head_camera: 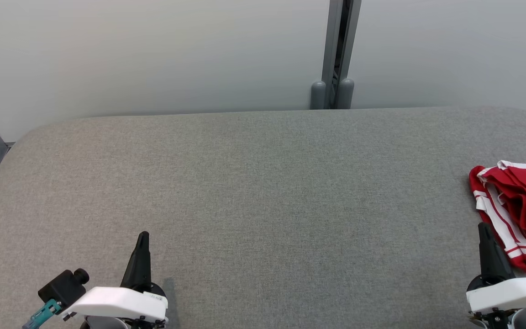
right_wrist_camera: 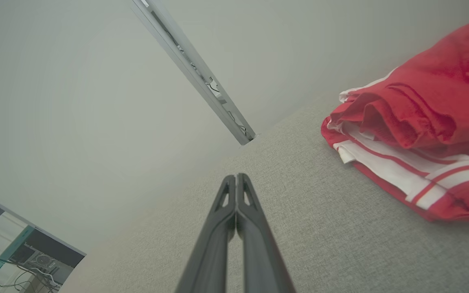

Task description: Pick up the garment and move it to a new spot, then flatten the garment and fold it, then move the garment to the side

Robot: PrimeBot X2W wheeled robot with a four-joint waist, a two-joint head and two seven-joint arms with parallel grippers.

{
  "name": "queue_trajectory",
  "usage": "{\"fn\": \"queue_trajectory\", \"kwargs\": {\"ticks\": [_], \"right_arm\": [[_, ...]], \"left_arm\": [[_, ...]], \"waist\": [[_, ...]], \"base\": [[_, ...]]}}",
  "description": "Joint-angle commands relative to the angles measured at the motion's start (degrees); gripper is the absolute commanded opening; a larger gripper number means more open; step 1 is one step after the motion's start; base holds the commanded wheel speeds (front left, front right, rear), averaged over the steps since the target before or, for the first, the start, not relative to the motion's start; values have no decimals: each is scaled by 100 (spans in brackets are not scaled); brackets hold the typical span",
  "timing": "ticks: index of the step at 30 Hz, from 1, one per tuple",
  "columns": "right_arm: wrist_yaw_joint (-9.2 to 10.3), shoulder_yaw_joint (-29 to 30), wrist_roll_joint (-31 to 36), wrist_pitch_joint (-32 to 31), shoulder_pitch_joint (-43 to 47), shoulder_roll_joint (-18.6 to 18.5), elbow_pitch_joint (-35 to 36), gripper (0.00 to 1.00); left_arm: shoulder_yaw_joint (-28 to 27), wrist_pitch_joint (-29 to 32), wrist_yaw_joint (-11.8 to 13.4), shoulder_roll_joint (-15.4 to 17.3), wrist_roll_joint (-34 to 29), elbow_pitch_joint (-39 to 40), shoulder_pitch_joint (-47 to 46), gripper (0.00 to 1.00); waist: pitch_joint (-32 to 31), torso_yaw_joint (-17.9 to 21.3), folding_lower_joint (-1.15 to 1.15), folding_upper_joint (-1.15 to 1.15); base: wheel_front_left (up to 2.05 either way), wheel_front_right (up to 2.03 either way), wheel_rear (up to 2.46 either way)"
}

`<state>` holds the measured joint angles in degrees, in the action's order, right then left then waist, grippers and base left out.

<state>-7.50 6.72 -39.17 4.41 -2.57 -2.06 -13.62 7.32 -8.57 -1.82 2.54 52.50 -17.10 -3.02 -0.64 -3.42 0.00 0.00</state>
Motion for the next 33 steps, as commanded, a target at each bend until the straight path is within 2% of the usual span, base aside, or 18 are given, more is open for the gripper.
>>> {"fn": "queue_trajectory", "kwargs": {"ticks": [1, 33], "right_arm": [[0, 47, -165, -53, -162, -52, 55, 0], [0, 528, -2331, -757, -426, -77, -130, 0]], "left_arm": [[-37, 24, -39, 18, 129, 42, -205, 0], [-168, 440, -282, 31, 1907, -292, -752, 0]], "waist": [[1, 3, 0, 0], [38, 121, 0, 0]], "base": [[0, 0, 0], [0, 0, 0]]}}
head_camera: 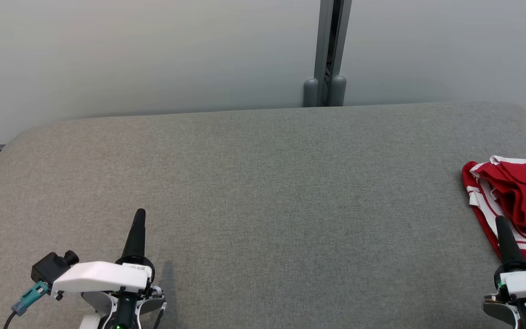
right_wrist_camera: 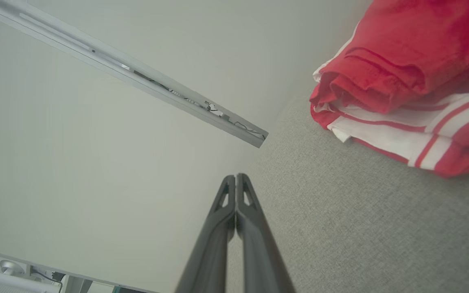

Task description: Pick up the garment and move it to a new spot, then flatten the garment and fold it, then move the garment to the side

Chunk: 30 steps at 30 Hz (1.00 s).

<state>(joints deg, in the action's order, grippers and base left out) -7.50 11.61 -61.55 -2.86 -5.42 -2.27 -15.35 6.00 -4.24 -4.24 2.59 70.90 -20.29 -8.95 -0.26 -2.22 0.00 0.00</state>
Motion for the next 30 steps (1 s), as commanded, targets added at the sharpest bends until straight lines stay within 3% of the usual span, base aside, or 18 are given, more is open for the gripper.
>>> {"fn": "queue_trajectory", "kwargs": {"ticks": [1, 30], "right_arm": [[0, 51, -154, -48, -148, -57, 38, 0], [1, 402, -1729, -563, -325, -73, -107, 0]], "left_arm": [[-40, 19, -44, 27, 117, 18, -179, 0], [-132, 327, -221, 37, 1407, -231, -563, 0]], "waist": [[1, 4, 0, 0], [37, 119, 0, 0]], "base": [[0, 0, 0], [0, 0, 0]]}}
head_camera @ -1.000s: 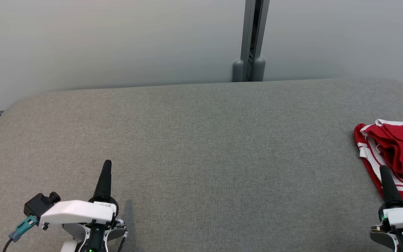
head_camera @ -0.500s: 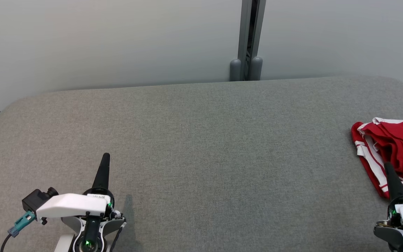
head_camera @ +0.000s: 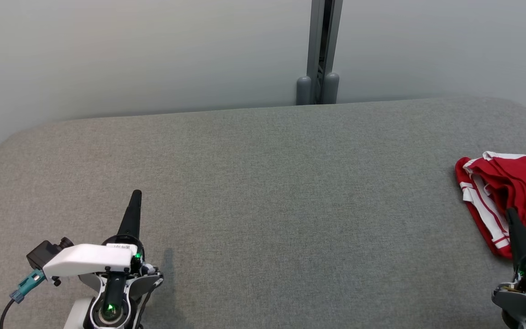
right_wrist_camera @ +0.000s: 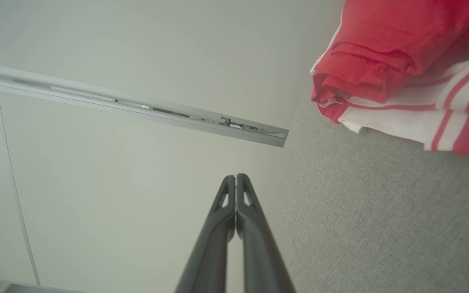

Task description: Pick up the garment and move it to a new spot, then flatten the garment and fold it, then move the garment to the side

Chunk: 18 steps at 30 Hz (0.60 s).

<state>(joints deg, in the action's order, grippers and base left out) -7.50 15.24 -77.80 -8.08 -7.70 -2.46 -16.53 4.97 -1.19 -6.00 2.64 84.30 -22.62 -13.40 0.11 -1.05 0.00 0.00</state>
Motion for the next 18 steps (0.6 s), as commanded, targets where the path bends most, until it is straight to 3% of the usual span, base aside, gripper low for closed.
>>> {"fn": "queue_trajectory", "kwargs": {"ticks": [1, 18], "right_arm": [[1, 45, -146, -57, -105, -55, 7, 0], [2, 212, -873, -294, -175, -62, -60, 0]], "left_arm": [[-32, 31, -52, 32, 102, -5, -137, 0], [-78, 172, -125, 37, 718, -123, -310, 0]], "waist": [[2, 6, 0, 0], [22, 70, 0, 0]], "base": [[0, 0, 0], [0, 0, 0]]}}
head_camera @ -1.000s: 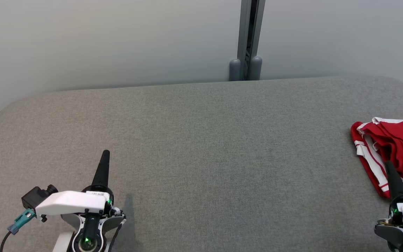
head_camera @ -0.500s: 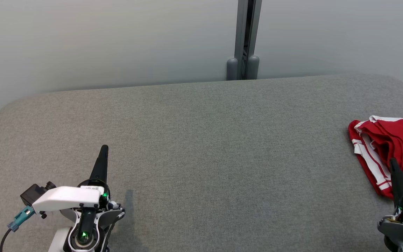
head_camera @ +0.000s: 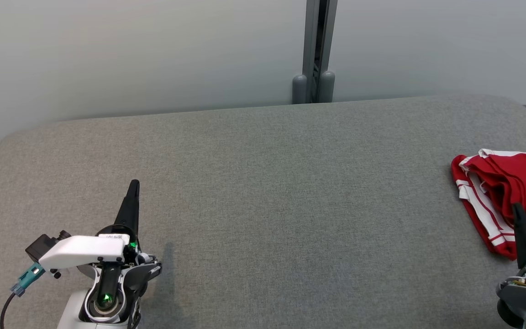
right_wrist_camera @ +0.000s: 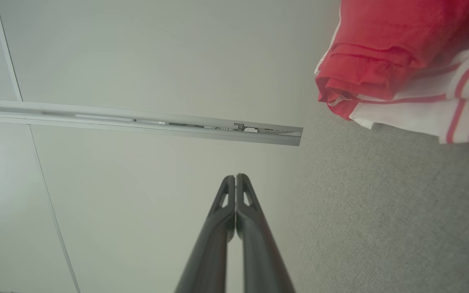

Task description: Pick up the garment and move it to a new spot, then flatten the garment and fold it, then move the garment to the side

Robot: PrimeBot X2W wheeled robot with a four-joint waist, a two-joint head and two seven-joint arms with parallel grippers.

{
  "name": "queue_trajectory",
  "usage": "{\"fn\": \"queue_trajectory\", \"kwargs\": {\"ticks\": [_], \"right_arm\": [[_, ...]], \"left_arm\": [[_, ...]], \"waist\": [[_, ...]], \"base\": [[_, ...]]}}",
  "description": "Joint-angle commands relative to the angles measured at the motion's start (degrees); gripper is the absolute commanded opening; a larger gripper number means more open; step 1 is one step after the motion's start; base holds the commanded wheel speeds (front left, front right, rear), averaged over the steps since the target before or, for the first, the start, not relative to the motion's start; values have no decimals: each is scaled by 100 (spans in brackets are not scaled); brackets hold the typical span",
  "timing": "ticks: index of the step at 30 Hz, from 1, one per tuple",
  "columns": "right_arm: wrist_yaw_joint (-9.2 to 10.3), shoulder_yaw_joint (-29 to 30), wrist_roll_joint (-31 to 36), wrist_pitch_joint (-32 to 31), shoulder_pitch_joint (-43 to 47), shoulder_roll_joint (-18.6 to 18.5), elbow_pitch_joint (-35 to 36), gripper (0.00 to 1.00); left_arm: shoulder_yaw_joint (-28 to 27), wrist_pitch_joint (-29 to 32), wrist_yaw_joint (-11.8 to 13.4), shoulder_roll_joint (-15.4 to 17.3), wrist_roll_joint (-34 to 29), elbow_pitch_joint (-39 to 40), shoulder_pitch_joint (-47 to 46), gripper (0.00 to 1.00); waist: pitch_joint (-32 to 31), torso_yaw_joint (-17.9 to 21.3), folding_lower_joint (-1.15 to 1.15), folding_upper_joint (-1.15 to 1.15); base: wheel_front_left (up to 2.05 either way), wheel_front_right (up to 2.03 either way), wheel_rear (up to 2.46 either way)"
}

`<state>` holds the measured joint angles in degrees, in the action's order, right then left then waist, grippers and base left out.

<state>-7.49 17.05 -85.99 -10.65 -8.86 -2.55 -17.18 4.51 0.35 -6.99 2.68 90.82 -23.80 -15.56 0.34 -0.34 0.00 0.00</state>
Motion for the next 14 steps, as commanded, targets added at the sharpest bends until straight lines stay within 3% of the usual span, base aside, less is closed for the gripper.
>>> {"fn": "queue_trajectory", "kwargs": {"ticks": [1, 14], "right_arm": [[0, 37, -96, -56, -66, -53, 2, 0], [1, 106, -426, -158, -97, -56, -33, 0]], "left_arm": [[-34, 27, -30, 34, 95, -11, -103, 0], [-54, 90, -63, 36, 369, -63, -175, 0]], "waist": [[1, 3, 0, 0], [12, 38, 0, 0]], "base": [[0, 0, 0], [0, 0, 0]]}}
